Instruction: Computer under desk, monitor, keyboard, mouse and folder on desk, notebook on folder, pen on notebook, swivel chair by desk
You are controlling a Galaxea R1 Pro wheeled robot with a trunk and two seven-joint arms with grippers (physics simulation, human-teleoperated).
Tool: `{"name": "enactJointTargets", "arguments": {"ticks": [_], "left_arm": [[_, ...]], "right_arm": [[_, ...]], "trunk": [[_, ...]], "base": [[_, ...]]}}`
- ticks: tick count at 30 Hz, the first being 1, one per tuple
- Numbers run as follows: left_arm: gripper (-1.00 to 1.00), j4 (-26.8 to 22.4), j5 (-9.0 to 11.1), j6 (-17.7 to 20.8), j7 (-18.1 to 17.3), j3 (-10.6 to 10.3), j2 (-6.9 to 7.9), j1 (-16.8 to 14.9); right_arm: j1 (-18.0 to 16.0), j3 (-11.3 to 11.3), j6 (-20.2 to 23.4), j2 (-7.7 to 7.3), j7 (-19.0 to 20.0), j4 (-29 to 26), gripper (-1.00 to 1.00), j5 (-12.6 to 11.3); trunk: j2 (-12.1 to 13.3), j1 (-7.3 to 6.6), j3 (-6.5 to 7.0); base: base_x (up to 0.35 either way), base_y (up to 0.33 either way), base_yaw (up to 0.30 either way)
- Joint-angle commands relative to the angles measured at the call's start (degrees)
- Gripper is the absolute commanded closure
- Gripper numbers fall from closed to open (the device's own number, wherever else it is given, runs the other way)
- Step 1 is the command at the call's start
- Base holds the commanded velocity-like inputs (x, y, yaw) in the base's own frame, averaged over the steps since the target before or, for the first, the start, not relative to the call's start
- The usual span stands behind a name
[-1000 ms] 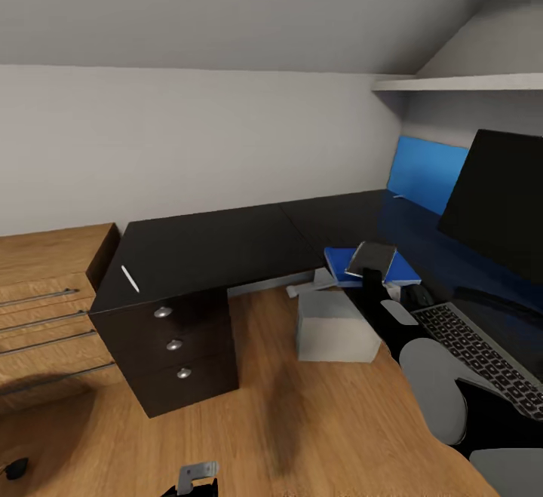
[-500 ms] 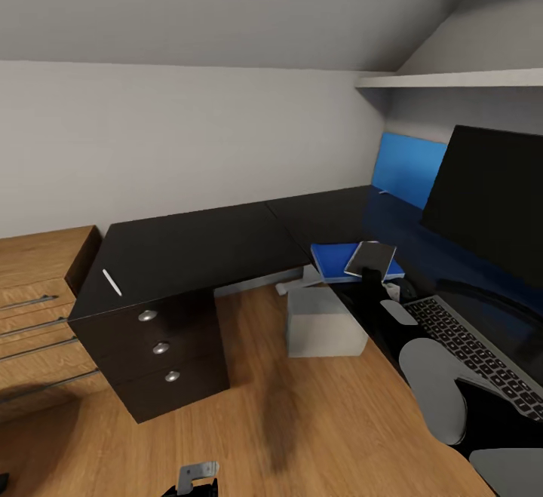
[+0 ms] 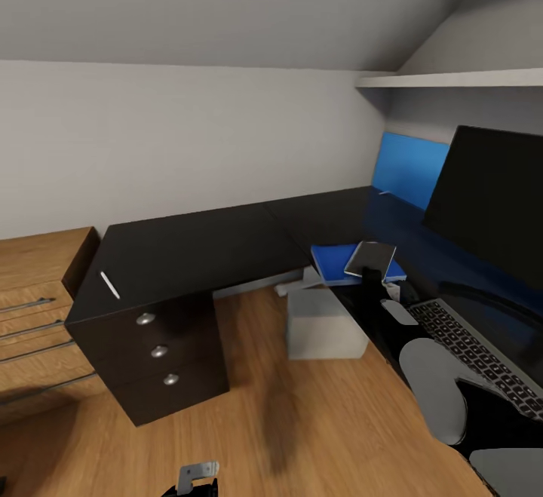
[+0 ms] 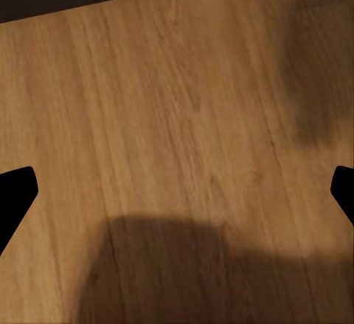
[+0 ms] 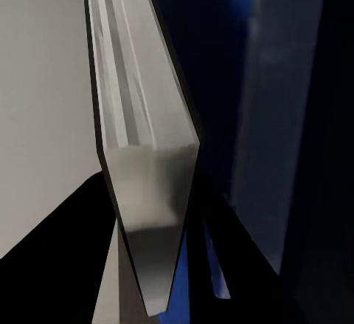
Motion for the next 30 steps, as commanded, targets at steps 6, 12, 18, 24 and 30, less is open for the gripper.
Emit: {"name": "enactJointTargets", "arguments": {"ticks": [6,12,18,24,30], "left_arm": [[-1.00,-0.19,0.26,-0.32,0.37,-0.48,0.10,-0.10],[-1.00,-0.19,0.26,-0.32,0.37,-0.48,0.11,-0.10],[-1.00,-0.19,0.26,-0.32,0.37,-0.48,0.18,-0.10],[-1.00,-0.15,0.26,-0.32,0.38,-0.48,0.20,-0.10],[-1.00,-0.14,0.26,-0.32,0.37,-0.48,0.20,-0.10]], "right_arm": [[-0.06,0.04,-0.07,-0.01,0.32,0.11,1.00,-0.59],[-0.06,0.04,0.10,-0.01,0.32,0.11,1.00,-0.74],[-0.06,-0.01,0.15,0.03,0.32,0.14,1.00,-0.83],[-0.06,0.01,0.17,0.20,0.29,0.16,1.00,-0.86],[-0.06,0.00,0.25,0.33,0.02,0.43,1.00,-0.86]], "trunk": [[-0.03,0.02,-0.05],[-0.03,0.02,-0.05],[-0.03,0.02,-0.05],[-0.03,0.02,-0.05],[-0.03,0.02,-0.05]], "base": [[0.160,0.000,0.000],[0.059,0.000,0.000],[0.169,0.000,0.000],[0.034,0.000,0.000],[0.003,0.000,0.000]]}}
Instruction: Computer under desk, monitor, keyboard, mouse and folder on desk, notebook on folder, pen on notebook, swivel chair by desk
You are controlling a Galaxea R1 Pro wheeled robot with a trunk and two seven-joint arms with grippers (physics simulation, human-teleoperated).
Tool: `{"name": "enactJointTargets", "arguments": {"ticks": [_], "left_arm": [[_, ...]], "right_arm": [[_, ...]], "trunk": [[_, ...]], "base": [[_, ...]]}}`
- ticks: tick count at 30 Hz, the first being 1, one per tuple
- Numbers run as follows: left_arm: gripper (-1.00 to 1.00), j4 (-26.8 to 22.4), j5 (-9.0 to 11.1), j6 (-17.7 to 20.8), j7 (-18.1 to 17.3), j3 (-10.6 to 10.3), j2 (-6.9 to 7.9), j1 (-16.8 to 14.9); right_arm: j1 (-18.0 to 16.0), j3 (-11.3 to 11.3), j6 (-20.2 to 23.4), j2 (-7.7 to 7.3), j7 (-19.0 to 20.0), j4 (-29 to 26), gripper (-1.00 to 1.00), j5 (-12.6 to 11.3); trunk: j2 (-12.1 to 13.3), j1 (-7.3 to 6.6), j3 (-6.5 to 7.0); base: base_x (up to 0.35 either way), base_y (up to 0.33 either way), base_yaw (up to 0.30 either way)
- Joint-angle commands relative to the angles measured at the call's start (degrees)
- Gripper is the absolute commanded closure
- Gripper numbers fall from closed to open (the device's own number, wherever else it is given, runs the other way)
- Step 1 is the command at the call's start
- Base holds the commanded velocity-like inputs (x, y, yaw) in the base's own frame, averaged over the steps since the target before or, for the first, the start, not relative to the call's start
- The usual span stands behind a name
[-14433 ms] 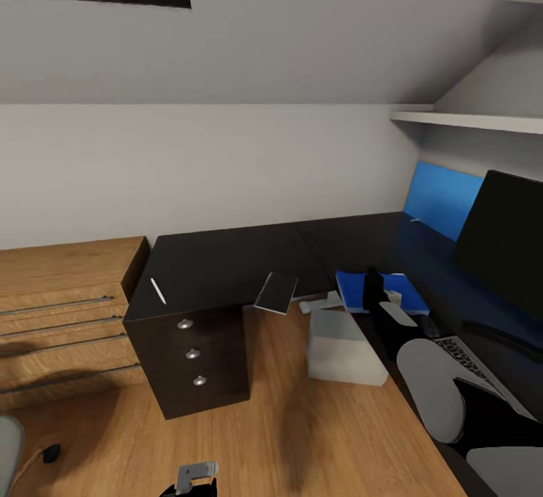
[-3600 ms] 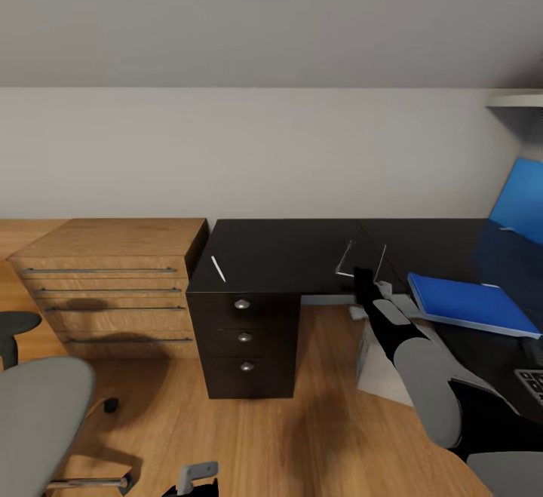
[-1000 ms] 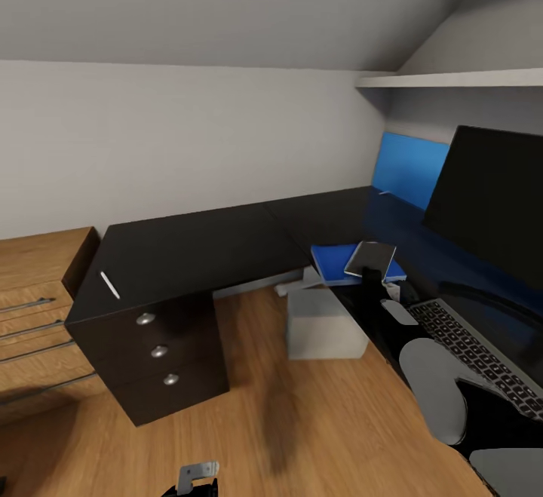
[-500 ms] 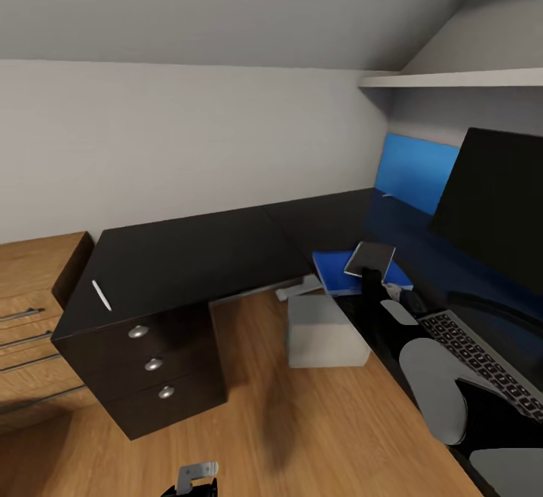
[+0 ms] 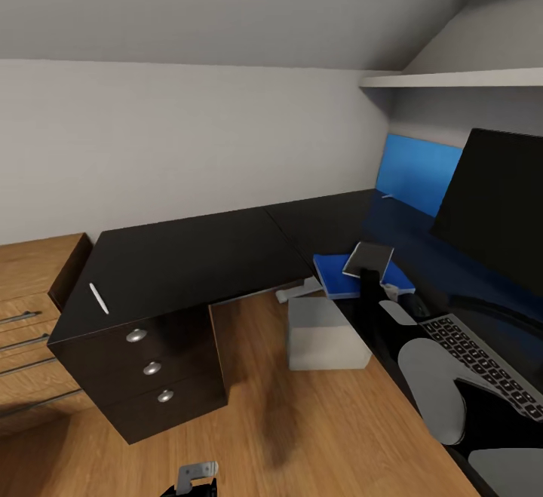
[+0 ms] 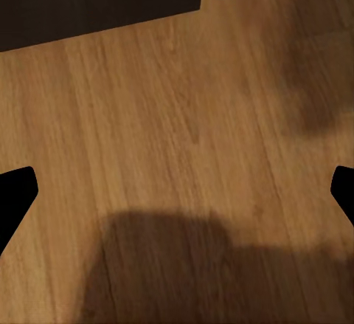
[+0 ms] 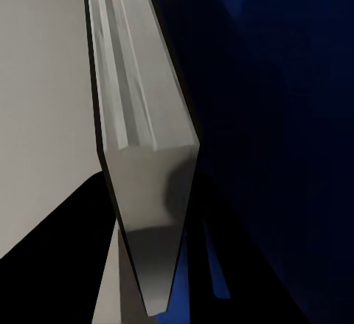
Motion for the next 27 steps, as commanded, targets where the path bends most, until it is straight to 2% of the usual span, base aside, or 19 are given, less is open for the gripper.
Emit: {"name": "enactJointTargets", "arguments": {"ticks": [1,27], "left_arm": [[-1.00,-0.24,0.26,-0.34,0.38,-0.48,0.04,-0.10],[-1.00,-0.24,0.26,-0.34,0.37,-0.48,-0.02,-0.10]], "right_arm": [[-0.06,0.04,-0.07,-0.01,0.29,0.10,1.00,-0.60],[-0.06,-0.01,1.28,0.00,-1.09,-0.03,1.00,-0.60]], "trunk": [[-0.03,0.00,-0.05],[-0.03,0.00,-0.05]], "base": [[0.000,0.000,0.000],[0.000,0.000,0.000]]}}
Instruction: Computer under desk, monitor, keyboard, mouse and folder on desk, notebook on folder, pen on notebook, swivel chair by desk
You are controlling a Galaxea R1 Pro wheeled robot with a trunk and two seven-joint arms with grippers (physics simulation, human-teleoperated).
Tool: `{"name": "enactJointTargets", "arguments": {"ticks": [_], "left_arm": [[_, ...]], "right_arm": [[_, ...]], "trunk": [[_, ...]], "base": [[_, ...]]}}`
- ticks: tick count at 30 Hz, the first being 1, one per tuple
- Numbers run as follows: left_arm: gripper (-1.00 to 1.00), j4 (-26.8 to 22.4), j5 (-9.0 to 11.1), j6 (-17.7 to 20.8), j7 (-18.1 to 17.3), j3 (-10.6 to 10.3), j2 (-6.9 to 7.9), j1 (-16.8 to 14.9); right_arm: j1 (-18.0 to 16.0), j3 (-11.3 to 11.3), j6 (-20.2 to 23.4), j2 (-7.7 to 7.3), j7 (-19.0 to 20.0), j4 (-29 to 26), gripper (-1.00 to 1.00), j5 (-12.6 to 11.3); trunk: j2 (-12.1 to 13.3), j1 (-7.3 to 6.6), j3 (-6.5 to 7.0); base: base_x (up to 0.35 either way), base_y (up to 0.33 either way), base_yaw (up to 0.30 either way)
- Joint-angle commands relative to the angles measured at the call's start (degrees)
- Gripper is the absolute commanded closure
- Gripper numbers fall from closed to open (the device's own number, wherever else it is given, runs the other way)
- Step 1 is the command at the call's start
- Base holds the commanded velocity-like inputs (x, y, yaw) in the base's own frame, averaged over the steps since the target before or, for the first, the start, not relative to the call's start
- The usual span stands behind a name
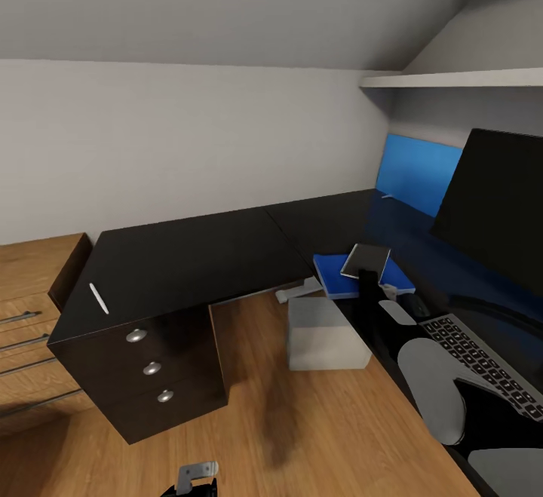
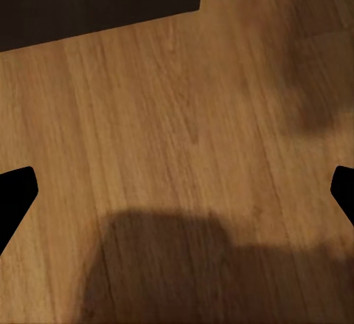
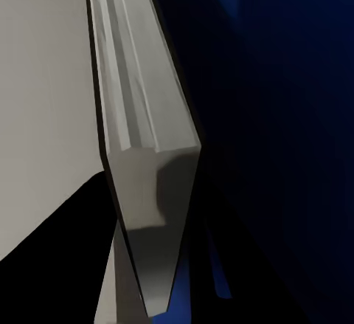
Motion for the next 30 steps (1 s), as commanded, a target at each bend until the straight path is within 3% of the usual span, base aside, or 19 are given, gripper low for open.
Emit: {"name": "enactJointTargets", "arguments": {"ticks": [1,22,30], "left_arm": [[-1.00,-0.24,0.26,-0.35,0.38,-0.48,0.03,-0.11],[-1.00,-0.24,0.26,-0.35,0.46,-0.48,0.01,-0.11],[-1.00,-0.24,0.26,-0.35,0.38,-0.48,0.01,-0.11]], "right_arm": [[-0.02,-0.25,0.09,-0.01,0.02,0.13,1.00,-0.91],[-0.02,-0.20,0.08,-0.01,-0.02,0.20,1.00,-0.91],[-0.02,-0.08,0.09,0.22,-0.21,0.37,1.00,-0.75]], "trunk": [[-0.03,0.00,-0.06],[8.40,-4.61,3.71],[8.40,-4.61,3.71]], "base": [[0.000,0.000,0.000],[0.000,0.000,0.000],[-0.005,0.000,0.000]]}}
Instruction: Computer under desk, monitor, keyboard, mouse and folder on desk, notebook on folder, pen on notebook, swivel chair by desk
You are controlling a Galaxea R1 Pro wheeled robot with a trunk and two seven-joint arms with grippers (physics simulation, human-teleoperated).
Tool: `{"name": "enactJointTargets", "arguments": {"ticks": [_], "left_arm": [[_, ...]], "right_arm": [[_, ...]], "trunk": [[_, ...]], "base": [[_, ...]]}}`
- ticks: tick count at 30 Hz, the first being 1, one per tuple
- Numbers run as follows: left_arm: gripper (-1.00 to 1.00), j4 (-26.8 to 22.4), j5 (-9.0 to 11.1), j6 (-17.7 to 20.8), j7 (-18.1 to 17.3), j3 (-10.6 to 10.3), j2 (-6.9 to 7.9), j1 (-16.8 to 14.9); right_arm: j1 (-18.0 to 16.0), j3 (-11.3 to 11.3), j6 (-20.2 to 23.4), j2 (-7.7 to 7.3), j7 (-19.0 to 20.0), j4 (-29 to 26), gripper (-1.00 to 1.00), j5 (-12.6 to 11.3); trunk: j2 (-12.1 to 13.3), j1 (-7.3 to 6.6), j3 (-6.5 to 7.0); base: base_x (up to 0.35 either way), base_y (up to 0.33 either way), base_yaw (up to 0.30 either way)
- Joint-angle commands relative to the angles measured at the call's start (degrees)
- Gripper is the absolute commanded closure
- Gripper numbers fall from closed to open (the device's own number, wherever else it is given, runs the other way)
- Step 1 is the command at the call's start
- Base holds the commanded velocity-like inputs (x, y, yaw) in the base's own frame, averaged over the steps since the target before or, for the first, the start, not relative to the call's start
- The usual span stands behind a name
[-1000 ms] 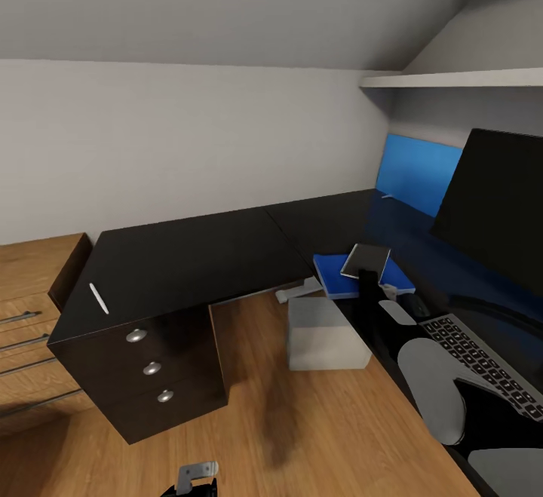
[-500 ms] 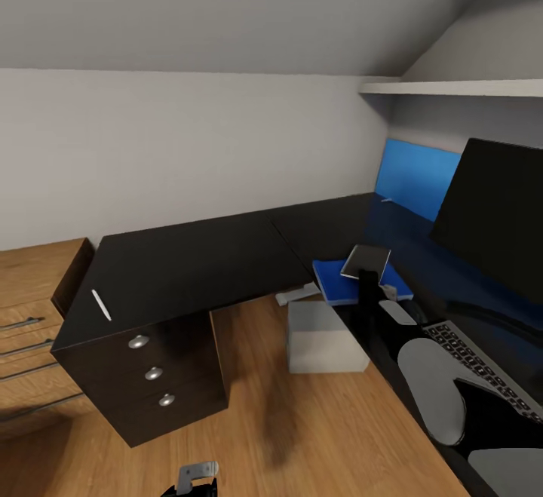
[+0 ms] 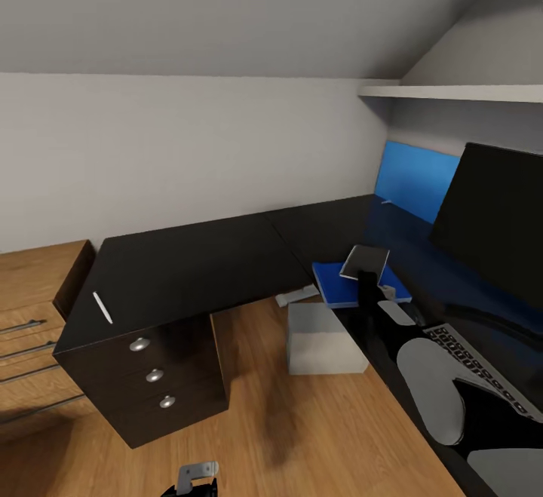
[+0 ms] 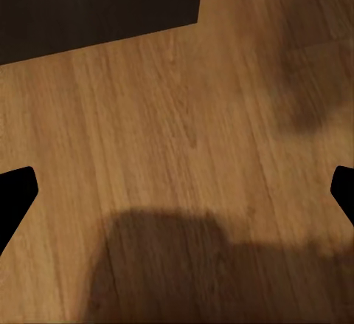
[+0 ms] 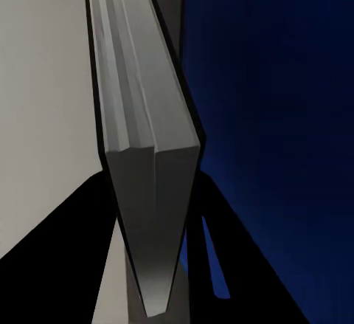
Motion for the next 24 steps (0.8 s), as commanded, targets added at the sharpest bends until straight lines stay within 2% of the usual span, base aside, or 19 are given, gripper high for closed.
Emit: {"name": "enactJointTargets", "arguments": {"ticks": [1,6,12,17,24], "left_arm": [[-1.00,-0.23,0.26,-0.34,0.37,-0.48,0.03,-0.10],[-1.00,-0.23,0.26,-0.35,0.37,-0.48,0.03,-0.10],[-1.00,-0.23,0.26,-0.36,0.36,-0.48,0.03,-0.10],[-1.00,-0.23,0.26,-0.40,0.36,-0.48,0.03,-0.10],[-1.00,-0.30,0.26,-0.53,0.36,-0.51,0.00,-0.10]], "right_arm": [[-0.05,-0.12,0.03,0.02,0.26,0.05,1.00,-0.59],[-0.05,-0.08,-0.03,0.05,0.26,0.06,1.00,-0.50],[-0.05,0.00,-0.05,0.05,0.27,0.06,1.00,-0.42],[-0.05,0.05,-0.05,0.05,0.31,0.09,1.00,-0.41],[-0.05,0.02,-0.05,0.05,0.33,0.06,1.00,-0.35]], "trunk": [[-0.03,-0.01,-0.05],[-0.03,-0.01,-0.05],[-0.03,-0.01,-0.05],[-0.03,-0.01,-0.05],[-0.03,-0.01,-0.05]], "base": [[-0.083,0.000,0.000],[-0.179,0.000,0.000],[-0.048,0.000,0.000],[-0.005,0.000,0.000],[0.127,0.085,0.000]]}}
